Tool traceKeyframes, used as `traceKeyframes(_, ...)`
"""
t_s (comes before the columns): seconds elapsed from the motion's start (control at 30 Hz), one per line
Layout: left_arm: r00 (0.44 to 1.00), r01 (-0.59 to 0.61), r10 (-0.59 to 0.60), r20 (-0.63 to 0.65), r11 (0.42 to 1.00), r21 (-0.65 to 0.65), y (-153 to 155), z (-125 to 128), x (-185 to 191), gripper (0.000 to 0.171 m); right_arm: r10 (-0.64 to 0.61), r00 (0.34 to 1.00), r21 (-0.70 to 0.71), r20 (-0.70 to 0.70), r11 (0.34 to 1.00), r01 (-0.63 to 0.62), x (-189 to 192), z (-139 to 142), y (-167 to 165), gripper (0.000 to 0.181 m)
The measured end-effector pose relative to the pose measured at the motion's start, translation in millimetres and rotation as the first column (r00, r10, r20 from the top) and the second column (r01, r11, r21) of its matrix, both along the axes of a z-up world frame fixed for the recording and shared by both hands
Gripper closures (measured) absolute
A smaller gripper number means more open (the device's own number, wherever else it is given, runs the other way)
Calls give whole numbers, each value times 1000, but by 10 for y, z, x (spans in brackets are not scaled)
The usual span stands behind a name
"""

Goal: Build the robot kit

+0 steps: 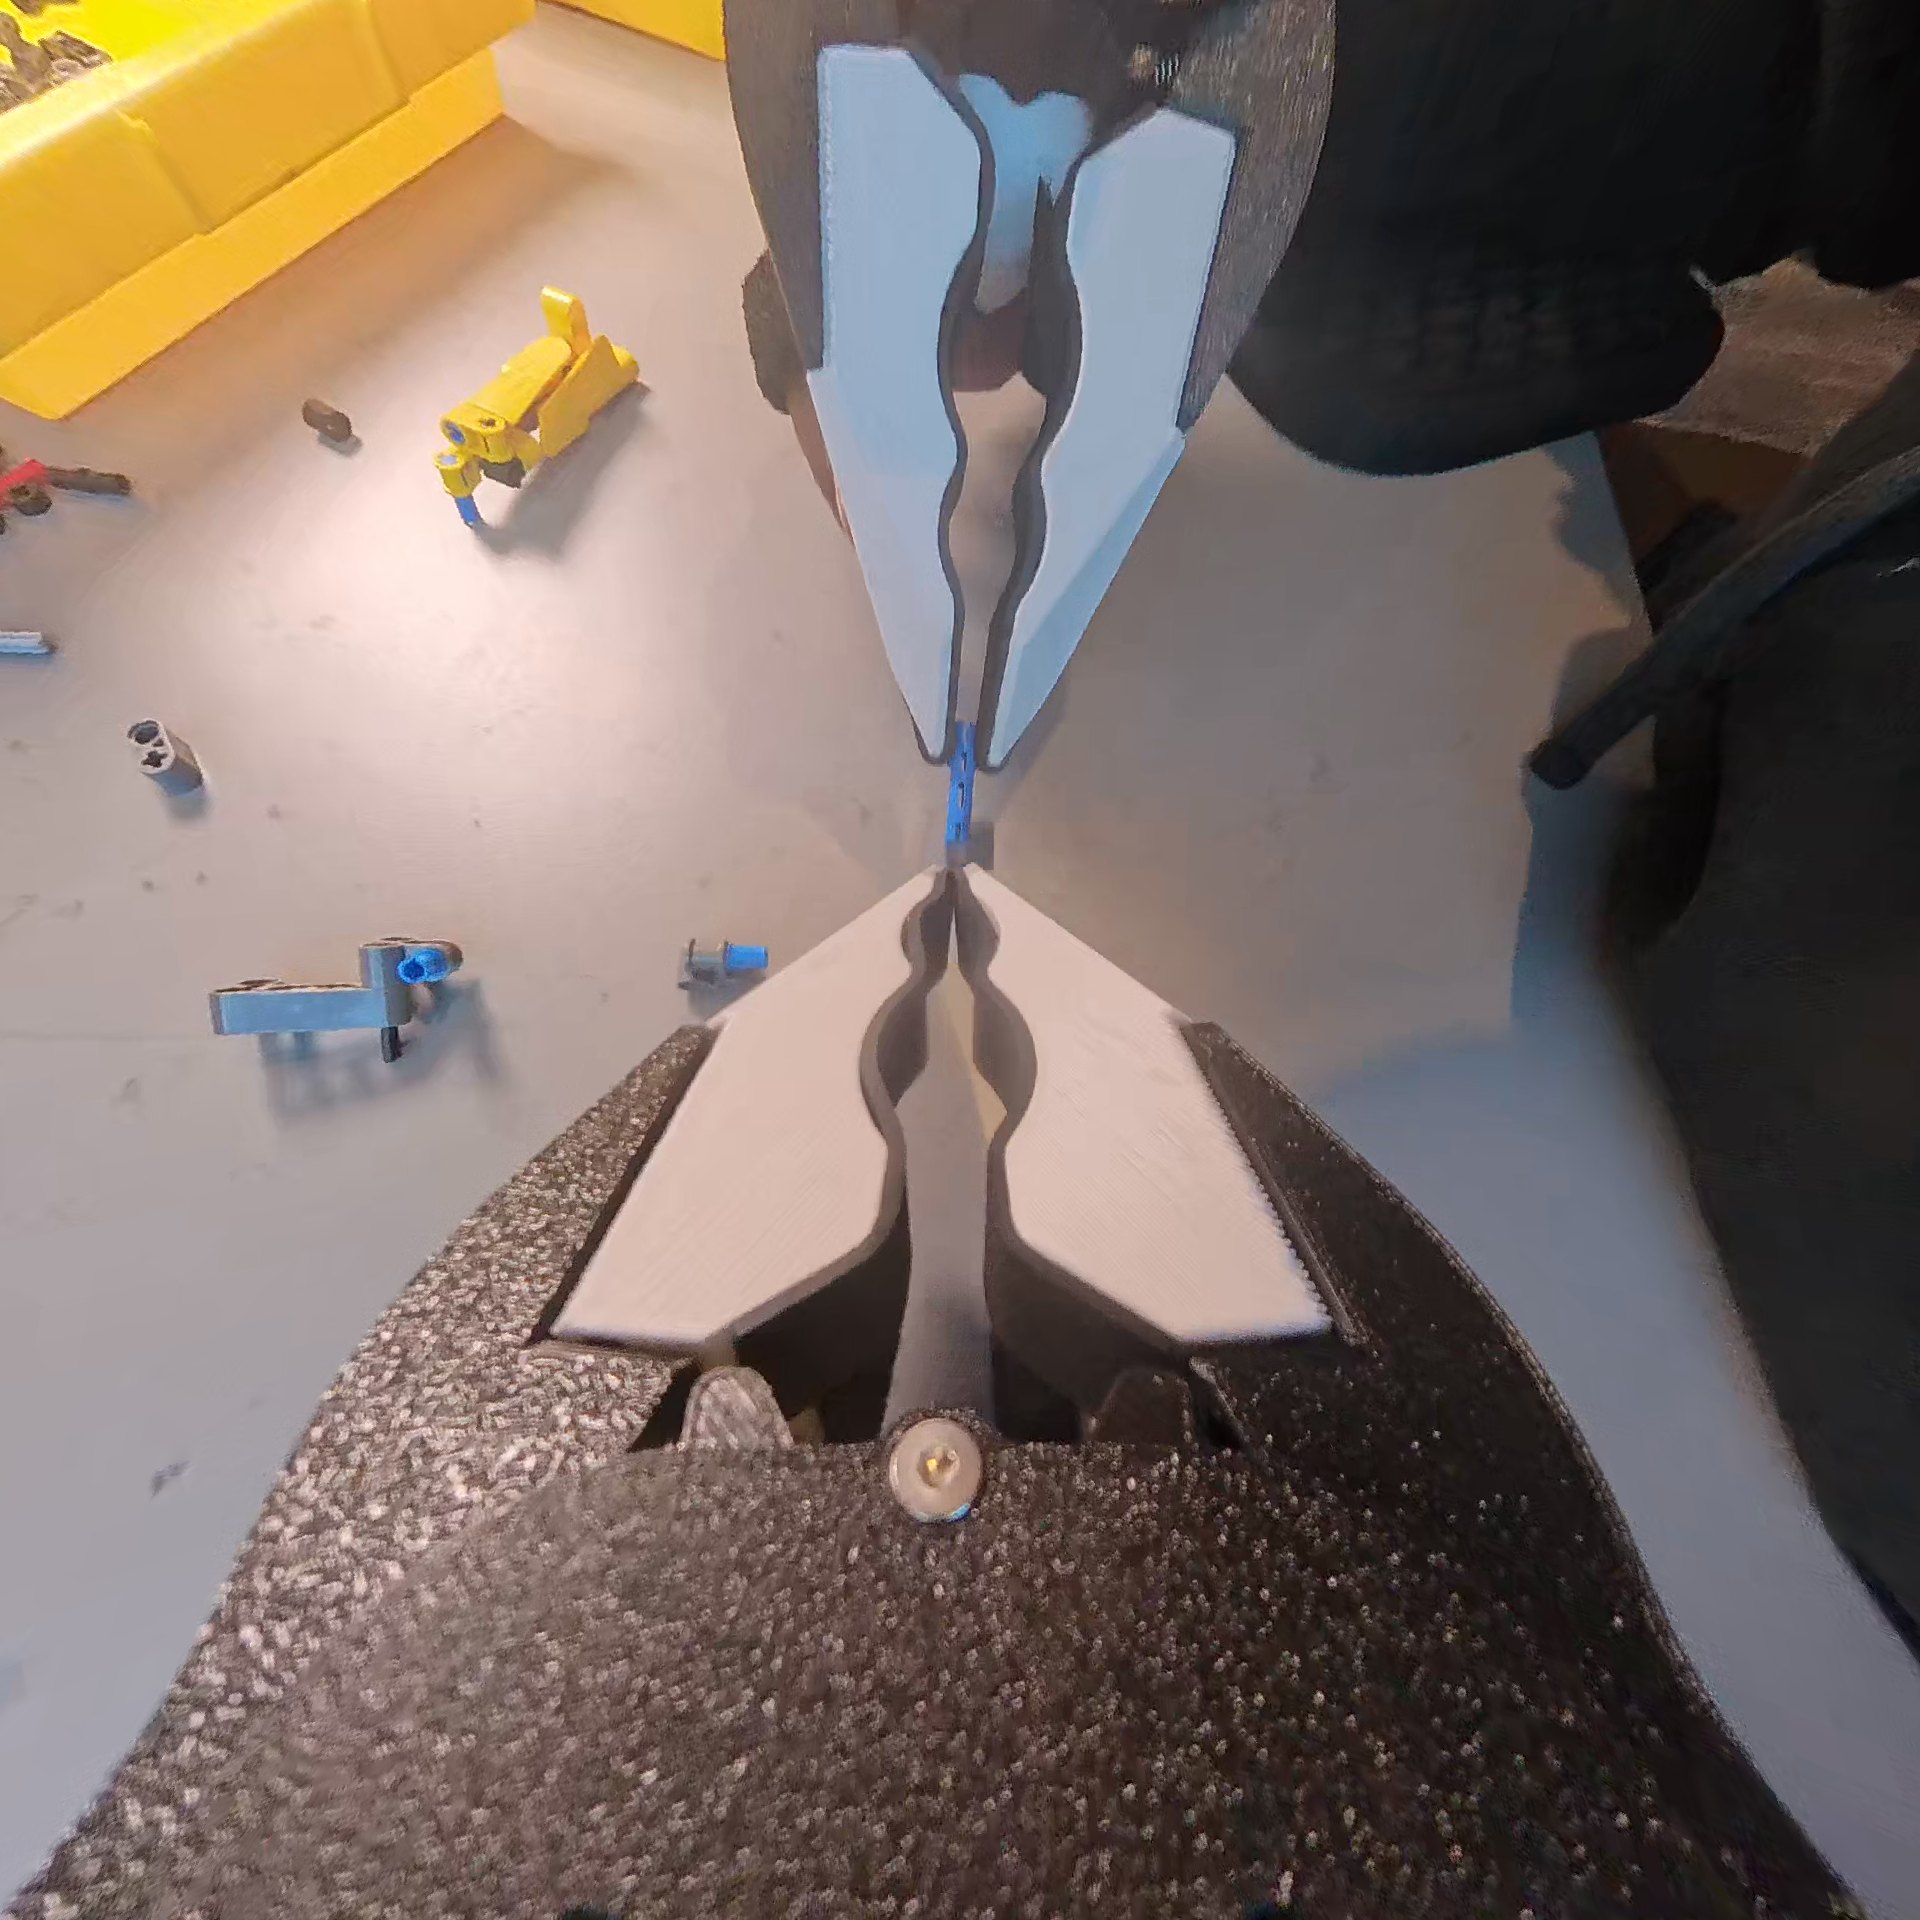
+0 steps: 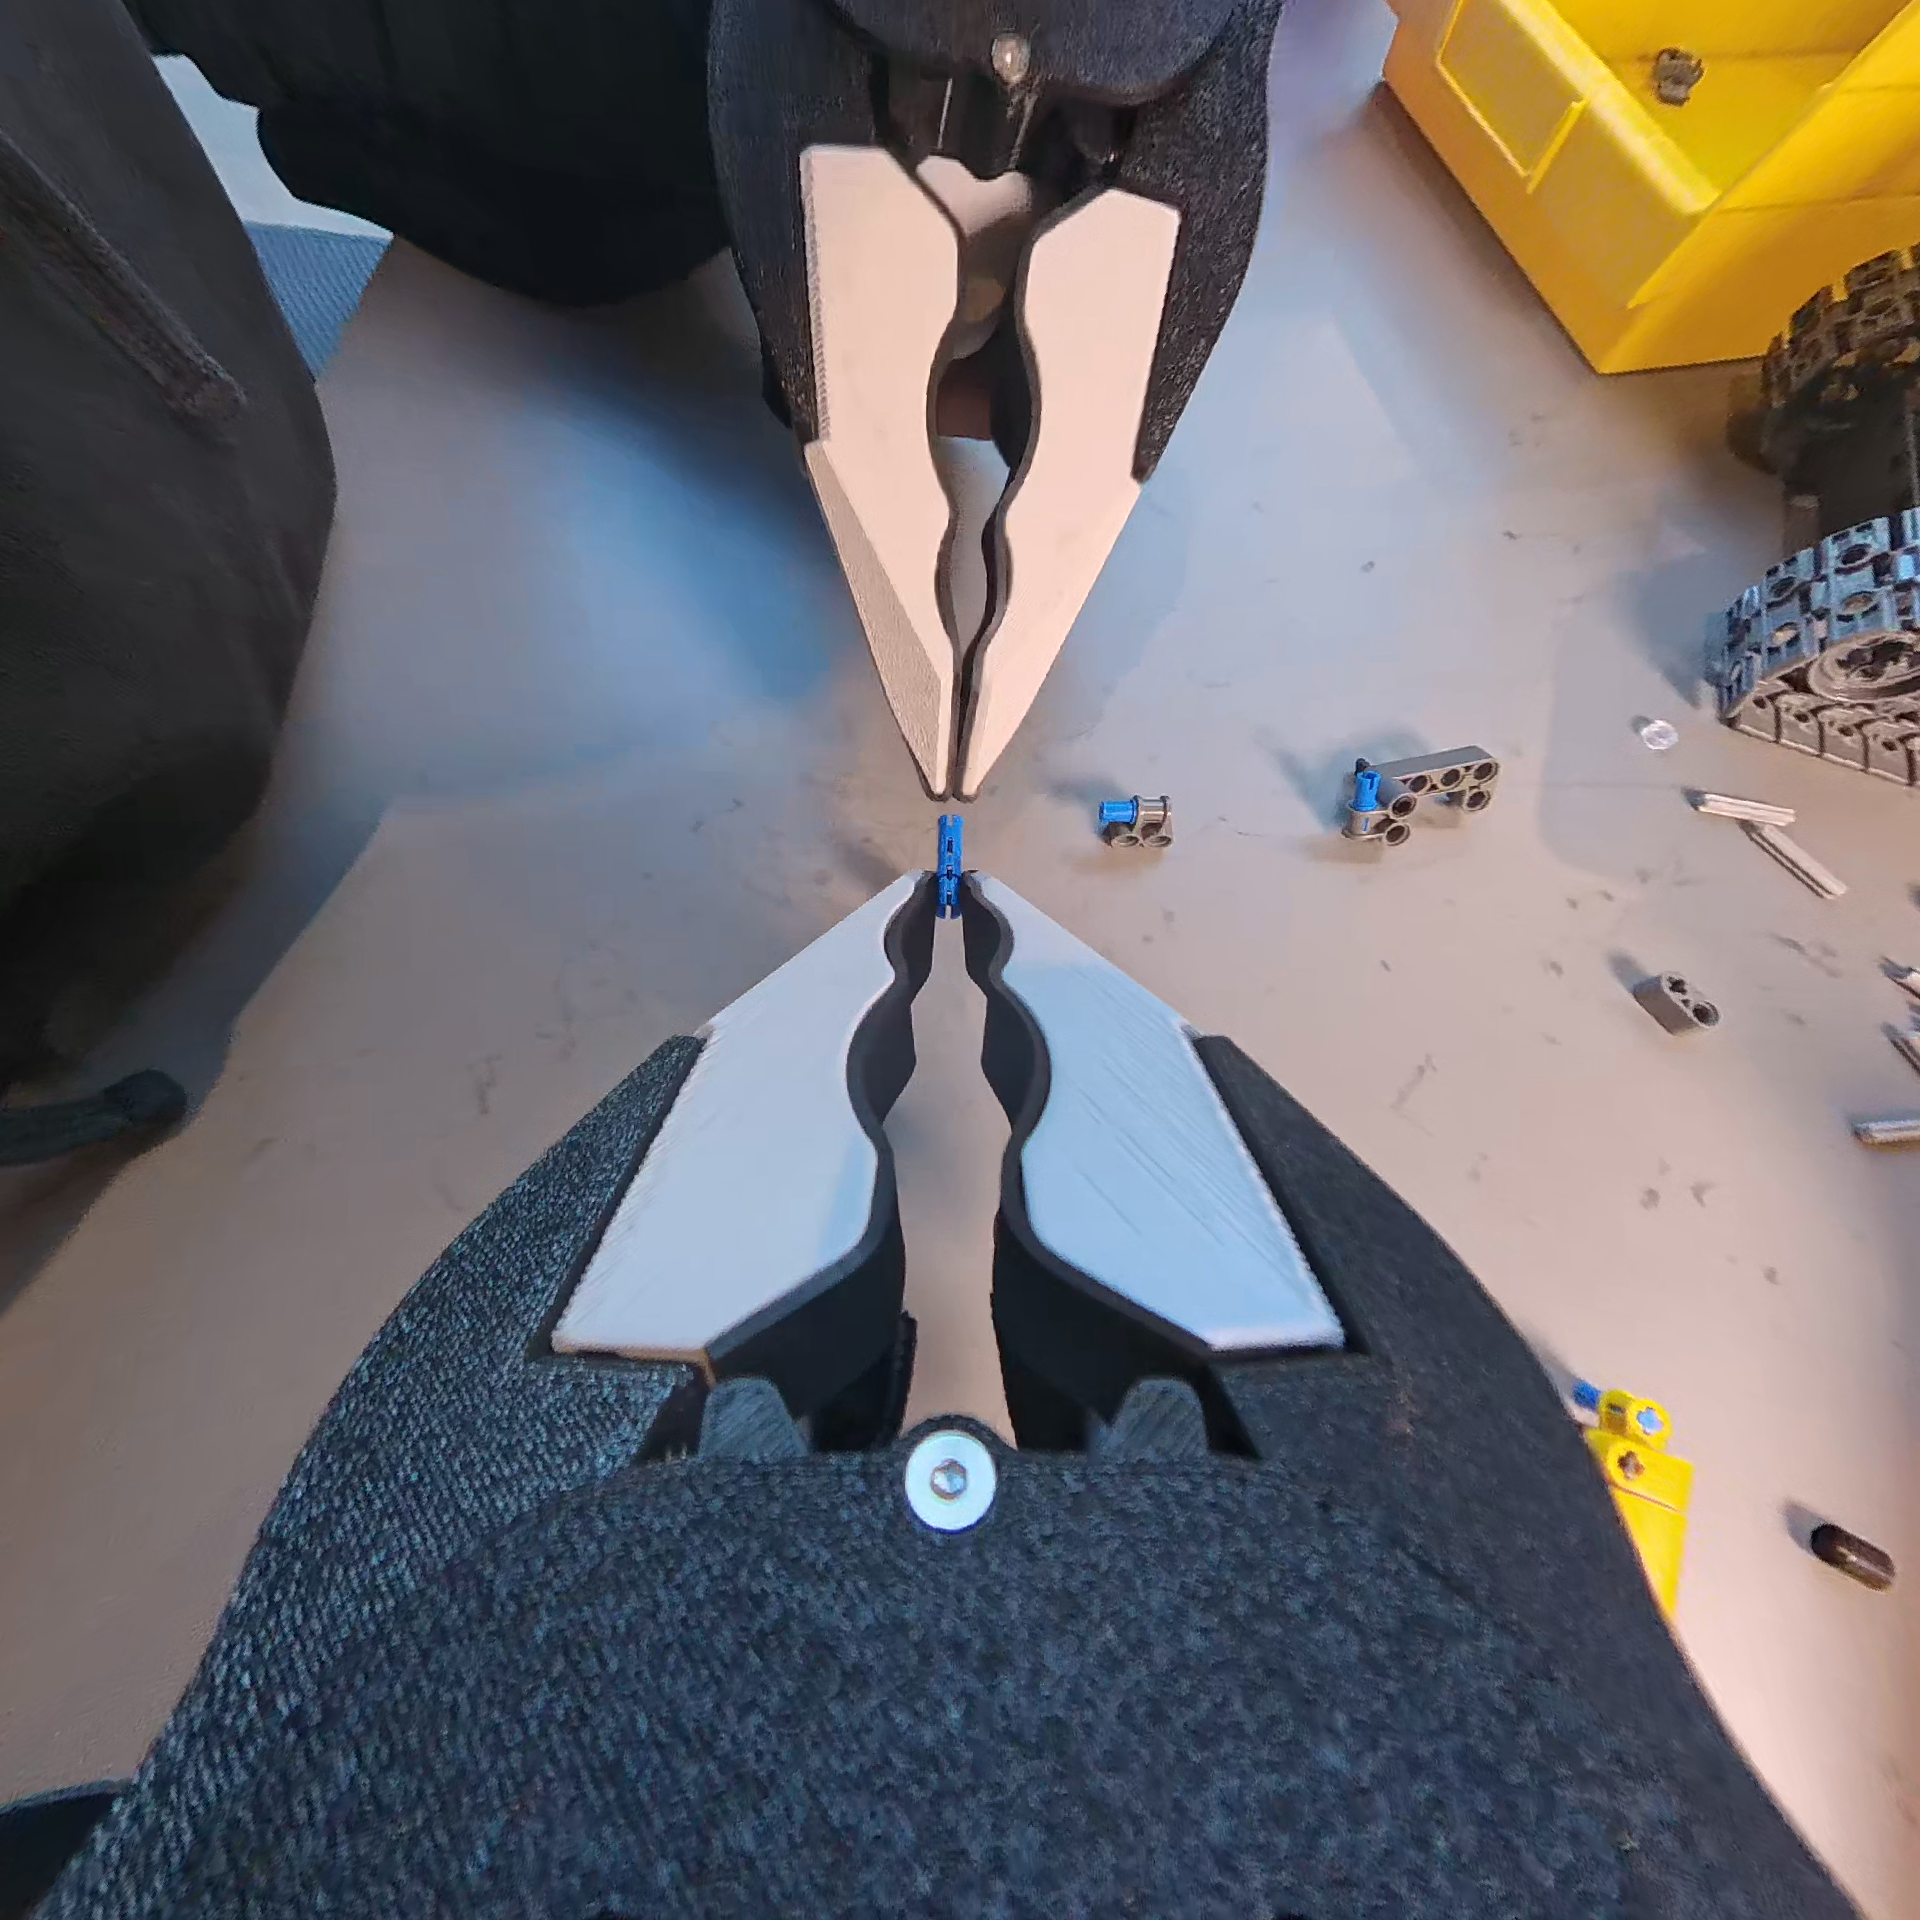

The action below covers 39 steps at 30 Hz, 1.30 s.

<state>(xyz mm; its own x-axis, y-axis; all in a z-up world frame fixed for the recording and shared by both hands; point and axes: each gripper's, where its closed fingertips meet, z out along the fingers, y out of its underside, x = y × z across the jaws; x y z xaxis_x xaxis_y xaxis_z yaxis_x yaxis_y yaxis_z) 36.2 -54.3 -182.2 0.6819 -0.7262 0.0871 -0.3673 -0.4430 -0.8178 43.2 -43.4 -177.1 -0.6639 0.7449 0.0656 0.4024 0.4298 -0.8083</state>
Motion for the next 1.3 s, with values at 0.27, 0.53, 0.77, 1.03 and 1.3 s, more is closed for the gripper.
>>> traceKeyframes(0.27,997,12,-14,-76,999,-38,-33,-186,-34,156,-27,1000,9,4,1000,27,27,-10,137,177)
traceKeyframes(0.53,984,-88,87,-157,996,2,169,-251,-2,150,-103,995,27,-3,994,103,72,57,441,177)
traceKeyframes(0.77,969,-156,148,-197,988,-24,269,-290,41,148,-98,995,45,17,994,97,90,-16,441,177)
traceKeyframes(1.03,960,-195,187,-209,980,-23,224,-248,-167,153,-104,994,44,14,994,104,99,-6,462,177)
traceKeyframes(1.3,955,-252,232,-183,963,-99,227,-302,-22,148,-98,995,45,28,994,97,104,-47,439,177)
